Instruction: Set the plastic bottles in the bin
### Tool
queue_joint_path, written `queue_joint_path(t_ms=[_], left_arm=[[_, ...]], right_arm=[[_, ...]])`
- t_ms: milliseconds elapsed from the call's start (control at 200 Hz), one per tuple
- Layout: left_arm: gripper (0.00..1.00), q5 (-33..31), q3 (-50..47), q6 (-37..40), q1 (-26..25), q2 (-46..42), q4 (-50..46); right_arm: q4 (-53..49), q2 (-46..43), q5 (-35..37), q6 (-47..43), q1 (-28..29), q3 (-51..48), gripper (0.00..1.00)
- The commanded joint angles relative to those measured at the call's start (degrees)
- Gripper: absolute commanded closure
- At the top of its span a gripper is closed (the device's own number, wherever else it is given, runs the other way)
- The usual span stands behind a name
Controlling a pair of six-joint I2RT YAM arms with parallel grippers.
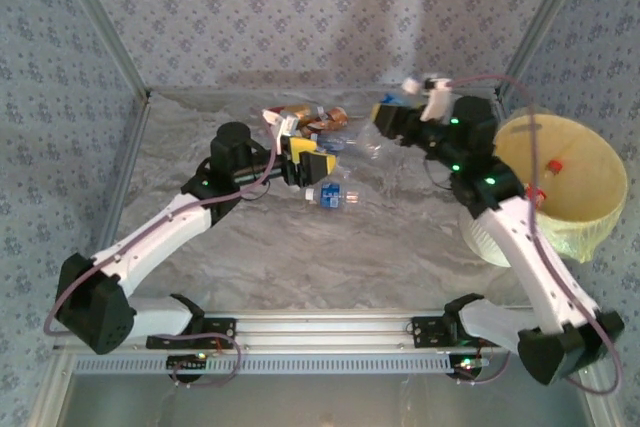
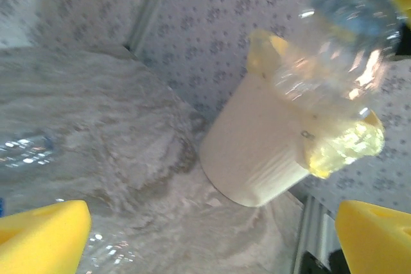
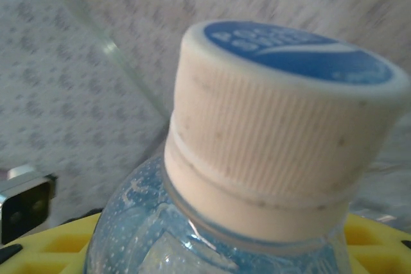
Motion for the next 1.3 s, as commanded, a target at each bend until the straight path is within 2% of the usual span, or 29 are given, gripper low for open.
queue_joint_path(t_ms=[0,180,305,450,555,670,779,939,1134,1194,1294], left_arm=[[0.02,-7.90,-1.51,2.81,-0.28,-1.47,-2.36],[0.02,-12.39,-1.58,1.99,-0.22,-0.02,-3.59],[0.02,-19.02,-1.58,0.59,-0.21,1.15,-5.45],[0.02,-23.09,-0.82,0.13,0.15,2.83,-7.77],[0.02,-24.64,0.45,0.07,0.42,4.10,-9.80],[0.02,-29.09,1.27,-1.84,0.90,5.50,-11.99],[0.02,-31.14,1.23,-4.93,2.08,6.51,-13.27],[0.02,-34.87,1.58,-4.88,2.14,6.93,-15.82],[0.02,-36.16,2.20,-5.33,2.34,7.85,-16.91],[0.02,-36.07,2.13,-5.77,2.35,8.09,-17.09],[0.02,-36.69,1.84,-6.15,2.35,8.30,-17.48]], right_arm=[[-16.00,-4.65,12.76,-10.60,-5.04,4.14,0.45],[-25.01,-6.28,24.07,-14.77,-16.28,8.72,0.45],[-28.51,-5.02,33.08,-17.15,-23.20,9.56,0.47],[-29.31,-4.09,45.12,-21.31,-26.53,8.00,0.47],[-27.70,-3.72,50.35,-24.11,-28.05,6.41,0.48],[-24.30,-3.45,56.26,-27.21,-28.75,2.46,0.47],[-22.21,-2.94,57.68,-29.42,-31.73,0.13,0.45],[-18.54,-3.56,57.69,-31.53,-36.42,-2.11,0.45],[-17.10,-3.50,52.85,-32.86,-41.20,-5.53,0.41],[-15.06,-3.25,52.99,-34.16,-41.90,-6.98,0.37],[-16.54,-1.75,55.03,-34.98,-42.38,-7.10,0.23]])
